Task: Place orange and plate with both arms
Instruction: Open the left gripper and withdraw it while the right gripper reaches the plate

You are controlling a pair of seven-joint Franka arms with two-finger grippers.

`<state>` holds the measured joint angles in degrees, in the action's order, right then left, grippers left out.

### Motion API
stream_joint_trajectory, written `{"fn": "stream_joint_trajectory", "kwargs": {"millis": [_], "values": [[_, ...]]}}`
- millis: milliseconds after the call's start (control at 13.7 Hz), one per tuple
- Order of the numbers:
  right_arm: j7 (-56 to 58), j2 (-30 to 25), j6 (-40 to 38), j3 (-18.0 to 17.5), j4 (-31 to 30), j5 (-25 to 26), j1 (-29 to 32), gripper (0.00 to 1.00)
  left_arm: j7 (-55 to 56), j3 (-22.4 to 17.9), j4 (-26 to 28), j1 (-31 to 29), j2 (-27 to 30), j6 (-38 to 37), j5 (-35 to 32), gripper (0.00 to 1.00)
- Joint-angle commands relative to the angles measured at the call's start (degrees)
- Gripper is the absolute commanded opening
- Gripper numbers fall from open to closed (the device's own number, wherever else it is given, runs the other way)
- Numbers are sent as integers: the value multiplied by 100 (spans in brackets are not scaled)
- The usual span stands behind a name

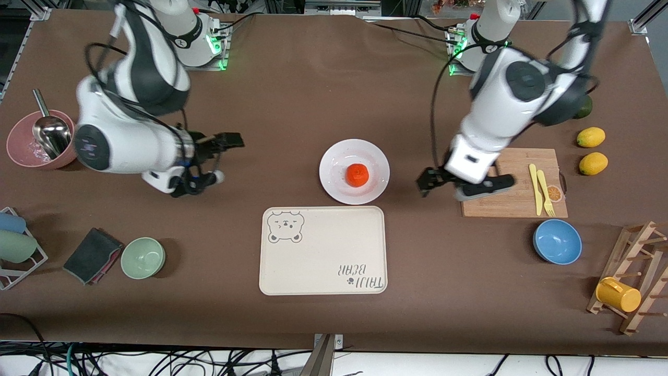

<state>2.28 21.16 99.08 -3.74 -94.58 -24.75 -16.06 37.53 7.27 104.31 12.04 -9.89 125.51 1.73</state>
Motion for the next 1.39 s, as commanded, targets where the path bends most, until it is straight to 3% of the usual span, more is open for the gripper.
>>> {"fn": "stream_joint_trajectory", "kwargs": {"millis": [0, 73, 219, 511, 876, 949, 1095, 1314], "values": [[-35, -139, 1248, -170, -883, -862, -159, 100, -612, 30, -182, -464, 416, -727, 29, 100], [-43, -87, 1846, -223, -1113, -1187, -283, 100, -946, -58, -322, -622, 478, -1095, 29, 100], [105, 360, 2614, -337, -1212, -2642, -363, 100, -1108, -181, -394, -667, 697, -1781, 12, 100], [658, 1090, 3301, -548, -1194, -3543, -627, 100, -1169, -278, -1315, -703, 716, -3372, -507, 100], [2388, 1644, 3346, -549, -1115, -5484, -749, 100, -2241, -735, -1484, -798, 891, -3735, -376, 100], [2600, 1741, 3355, -549, -1063, -5705, -811, 100, -2242, -735, -1484, -834, 935, -3944, -341, 100], [2795, 1812, 3416, -522, -957, -5664, -803, 100, -2407, -727, -1554, -835, 1014, -4384, -349, 100], [2987, 2023, 3766, -522, -869, -5541, -968, 100, -3539, -937, -1590, -852, 1015, -4360, -340, 100]]}}
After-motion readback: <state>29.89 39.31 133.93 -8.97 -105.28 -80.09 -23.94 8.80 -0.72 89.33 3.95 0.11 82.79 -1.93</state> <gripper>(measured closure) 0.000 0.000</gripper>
